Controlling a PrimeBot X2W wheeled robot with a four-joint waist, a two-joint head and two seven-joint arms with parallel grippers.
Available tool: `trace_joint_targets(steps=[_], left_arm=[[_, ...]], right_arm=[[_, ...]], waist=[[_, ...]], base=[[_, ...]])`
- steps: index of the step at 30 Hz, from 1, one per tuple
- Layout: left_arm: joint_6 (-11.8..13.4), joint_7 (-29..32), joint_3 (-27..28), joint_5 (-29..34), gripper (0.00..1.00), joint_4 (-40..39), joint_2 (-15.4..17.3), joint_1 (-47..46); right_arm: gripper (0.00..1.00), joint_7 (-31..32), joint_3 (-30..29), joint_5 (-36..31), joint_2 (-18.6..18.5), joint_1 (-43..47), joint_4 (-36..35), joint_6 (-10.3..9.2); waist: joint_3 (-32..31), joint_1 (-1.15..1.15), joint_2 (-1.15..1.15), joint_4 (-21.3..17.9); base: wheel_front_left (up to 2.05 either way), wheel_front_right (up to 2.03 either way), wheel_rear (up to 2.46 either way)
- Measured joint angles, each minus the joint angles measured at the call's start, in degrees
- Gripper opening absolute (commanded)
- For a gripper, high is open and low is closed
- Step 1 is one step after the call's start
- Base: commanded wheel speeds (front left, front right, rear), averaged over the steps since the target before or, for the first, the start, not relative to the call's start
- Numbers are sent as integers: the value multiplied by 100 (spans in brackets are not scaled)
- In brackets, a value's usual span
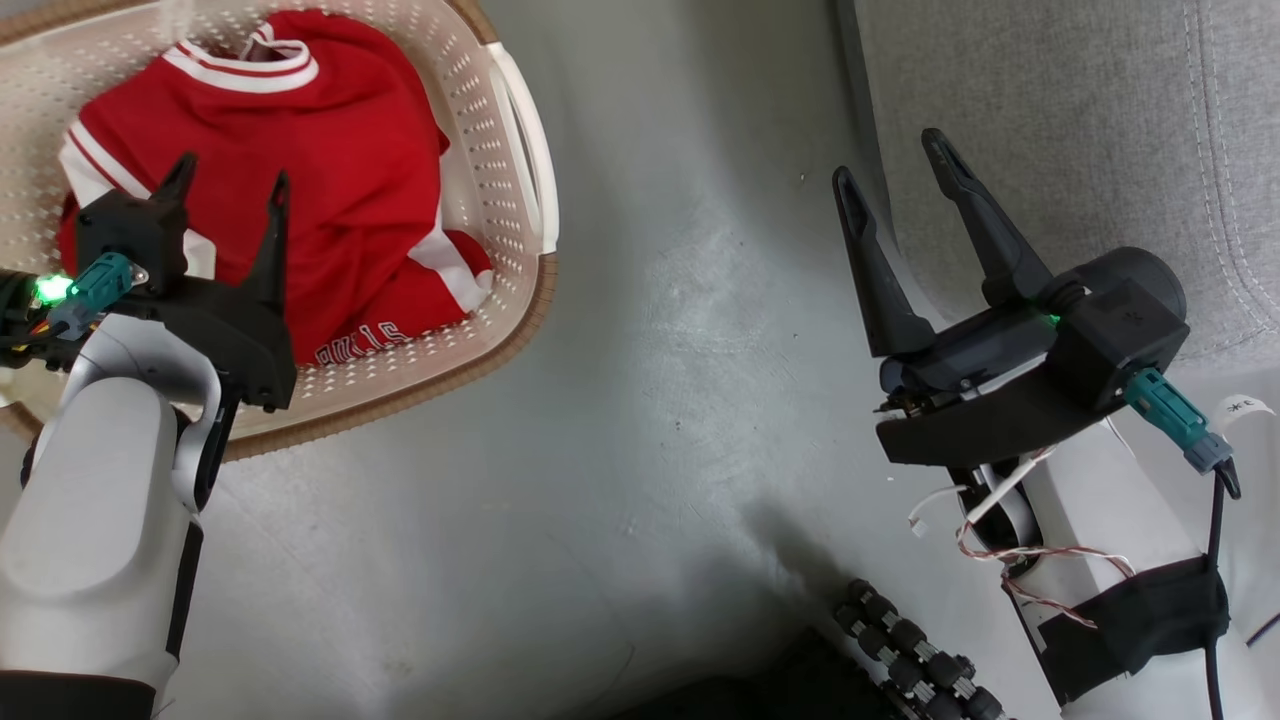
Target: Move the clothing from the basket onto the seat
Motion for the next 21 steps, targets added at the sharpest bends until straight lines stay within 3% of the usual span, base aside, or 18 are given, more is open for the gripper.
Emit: trace_joint_targets(steps=[21], left_arm=[[47, 653, 5, 46, 100, 641, 86, -512]], right_arm=[[100, 0, 79, 11, 62, -81, 79, 18]], waist=[[362, -1, -1, -221]], base=[[0, 0, 0]])
